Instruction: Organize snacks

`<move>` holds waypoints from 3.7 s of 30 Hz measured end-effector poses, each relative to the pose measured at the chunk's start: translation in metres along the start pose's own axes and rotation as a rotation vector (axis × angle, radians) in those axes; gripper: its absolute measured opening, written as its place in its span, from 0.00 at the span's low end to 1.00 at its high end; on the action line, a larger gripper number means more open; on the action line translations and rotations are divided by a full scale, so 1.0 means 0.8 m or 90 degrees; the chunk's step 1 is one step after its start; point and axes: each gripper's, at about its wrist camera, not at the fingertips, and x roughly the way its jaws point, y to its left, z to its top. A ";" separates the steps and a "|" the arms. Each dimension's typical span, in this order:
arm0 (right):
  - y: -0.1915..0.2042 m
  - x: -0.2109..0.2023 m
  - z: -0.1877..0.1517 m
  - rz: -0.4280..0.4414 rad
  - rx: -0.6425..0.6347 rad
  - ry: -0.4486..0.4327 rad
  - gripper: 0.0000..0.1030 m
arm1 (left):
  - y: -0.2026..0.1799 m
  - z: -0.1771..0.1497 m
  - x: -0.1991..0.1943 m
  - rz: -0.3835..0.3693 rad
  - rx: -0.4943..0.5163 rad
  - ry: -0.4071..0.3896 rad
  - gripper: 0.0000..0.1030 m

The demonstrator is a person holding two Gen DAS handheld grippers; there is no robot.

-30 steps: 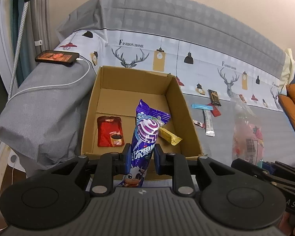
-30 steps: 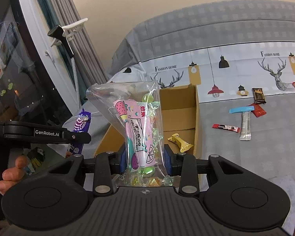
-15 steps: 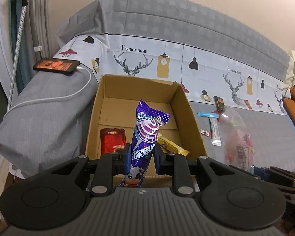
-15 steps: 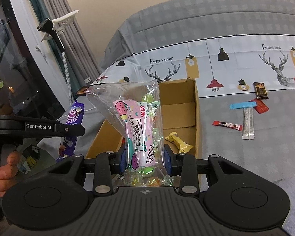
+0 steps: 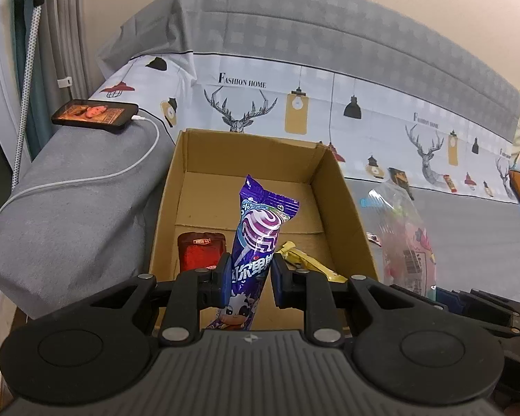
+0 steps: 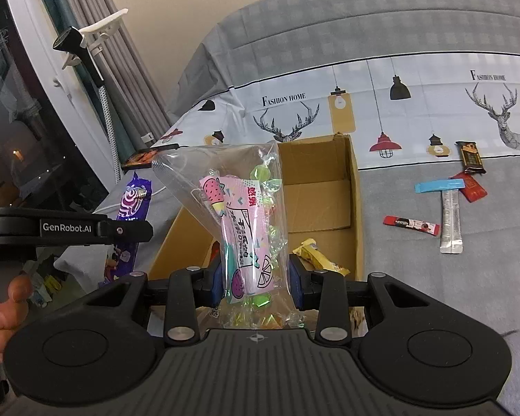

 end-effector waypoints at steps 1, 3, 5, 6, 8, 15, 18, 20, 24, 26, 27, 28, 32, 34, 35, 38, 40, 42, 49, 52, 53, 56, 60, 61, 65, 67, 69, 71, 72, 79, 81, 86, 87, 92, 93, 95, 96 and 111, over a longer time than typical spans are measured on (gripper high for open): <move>-0.001 0.005 0.001 -0.001 -0.001 0.002 0.37 | 0.001 0.002 0.005 0.000 -0.002 0.003 0.24; -0.003 0.013 0.004 -0.002 -0.001 0.007 0.37 | 0.002 0.006 0.016 0.001 -0.007 0.010 0.24; -0.005 0.024 0.004 -0.005 0.004 0.016 0.37 | 0.002 0.008 0.025 0.002 -0.007 0.014 0.24; -0.006 0.030 0.005 -0.005 0.006 0.022 0.37 | 0.001 0.010 0.031 0.004 -0.006 0.015 0.24; -0.007 0.040 0.005 -0.007 0.004 0.030 0.37 | 0.000 0.012 0.042 0.009 -0.005 0.020 0.24; -0.015 0.079 0.009 -0.019 0.003 0.056 0.37 | 0.005 0.017 0.087 0.029 0.003 0.050 0.24; -0.019 0.095 0.011 -0.025 0.004 0.066 0.37 | 0.008 0.016 0.108 0.036 0.005 0.071 0.24; -0.022 0.105 0.012 -0.029 0.007 0.075 0.37 | 0.010 0.017 0.120 0.039 0.005 0.080 0.24; -0.028 0.126 0.014 -0.037 0.006 0.092 0.37 | 0.015 0.021 0.143 0.044 0.008 0.093 0.24; -0.031 0.136 0.015 -0.042 0.009 0.099 0.37 | 0.017 0.022 0.153 0.046 0.010 0.100 0.24; -0.032 0.140 0.015 -0.044 0.010 0.101 0.37 | 0.016 0.022 0.158 0.048 0.012 0.104 0.24; -0.034 0.144 0.015 -0.045 0.011 0.105 0.37 | 0.016 0.021 0.162 0.048 0.014 0.108 0.25; -0.038 0.158 0.013 -0.048 0.012 0.116 0.37 | 0.019 0.018 0.177 0.049 0.018 0.124 0.25; -0.040 0.165 0.012 -0.048 0.015 0.123 0.37 | 0.021 0.018 0.184 0.051 0.017 0.130 0.25; -0.041 0.168 0.011 -0.049 0.016 0.126 0.37 | 0.022 0.017 0.187 0.053 0.017 0.133 0.25; -0.043 0.177 0.009 -0.049 0.018 0.136 0.37 | 0.024 0.018 0.196 0.058 0.019 0.137 0.25; -0.043 0.183 0.009 -0.049 0.017 0.140 0.38 | 0.026 0.019 0.202 0.060 0.018 0.140 0.25; -0.044 0.188 0.010 -0.049 0.015 0.142 0.38 | 0.026 0.019 0.208 0.064 0.017 0.145 0.25; -0.043 0.203 0.015 -0.053 0.005 0.140 0.42 | 0.027 0.023 0.212 0.059 0.039 0.130 0.49; -0.042 0.203 0.020 -0.072 0.018 0.140 0.74 | 0.028 0.021 0.193 0.093 0.044 0.077 1.00; -0.040 0.202 0.020 -0.084 0.017 0.140 0.81 | 0.028 0.018 0.186 0.109 0.046 0.062 1.00; -0.028 0.187 0.017 -0.070 -0.034 0.122 0.84 | 0.030 0.006 0.176 0.121 0.060 0.083 1.00; -0.009 0.162 0.008 -0.068 -0.096 0.115 0.86 | 0.032 -0.013 0.150 0.129 0.035 0.092 1.00; -0.005 0.156 0.007 -0.065 -0.098 0.116 0.87 | 0.031 -0.017 0.141 0.130 0.031 0.088 1.00; 0.007 0.131 0.006 -0.064 -0.082 0.117 0.88 | 0.025 -0.033 0.103 0.144 0.026 0.059 1.00; 0.012 0.113 0.004 -0.067 -0.077 0.110 0.90 | 0.023 -0.042 0.084 0.149 0.022 0.046 1.00; 0.018 0.090 0.001 -0.072 -0.080 0.090 0.91 | 0.021 -0.051 0.065 0.151 0.014 0.033 1.00; 0.022 0.070 -0.003 -0.078 -0.087 0.073 0.93 | 0.018 -0.059 0.049 0.154 0.006 0.020 1.00; 0.024 0.060 -0.005 -0.081 -0.090 0.064 0.94 | 0.016 -0.063 0.041 0.158 0.003 0.013 1.00; 0.038 0.001 -0.023 -0.078 -0.120 0.015 0.97 | -0.004 -0.082 -0.008 0.152 0.027 -0.033 1.00; 0.041 -0.011 -0.027 -0.074 -0.126 0.008 0.98 | -0.011 -0.085 -0.021 0.153 0.033 -0.046 1.00; 0.050 -0.036 -0.037 -0.067 -0.142 -0.006 0.99 | -0.023 -0.097 -0.043 0.159 0.046 -0.064 1.00; 0.051 -0.041 -0.039 -0.063 -0.146 -0.011 0.99 | -0.025 -0.100 -0.046 0.162 0.048 -0.067 1.00; 0.055 -0.059 -0.047 -0.055 -0.153 -0.027 0.99 | -0.031 -0.109 -0.062 0.170 0.053 -0.083 1.00; 0.055 -0.063 -0.048 -0.054 -0.152 -0.031 0.99 | -0.033 -0.109 -0.065 0.170 0.054 -0.086 1.00; 0.054 -0.069 -0.050 -0.052 -0.152 -0.038 0.99 | -0.036 -0.111 -0.070 0.170 0.058 -0.093 1.00; 0.054 -0.072 -0.051 -0.052 -0.152 -0.041 1.00 | -0.037 -0.112 -0.072 0.171 0.060 -0.096 1.00; 0.051 -0.085 -0.057 -0.051 -0.149 -0.056 1.00 | -0.043 -0.119 -0.078 0.170 0.073 -0.098 1.00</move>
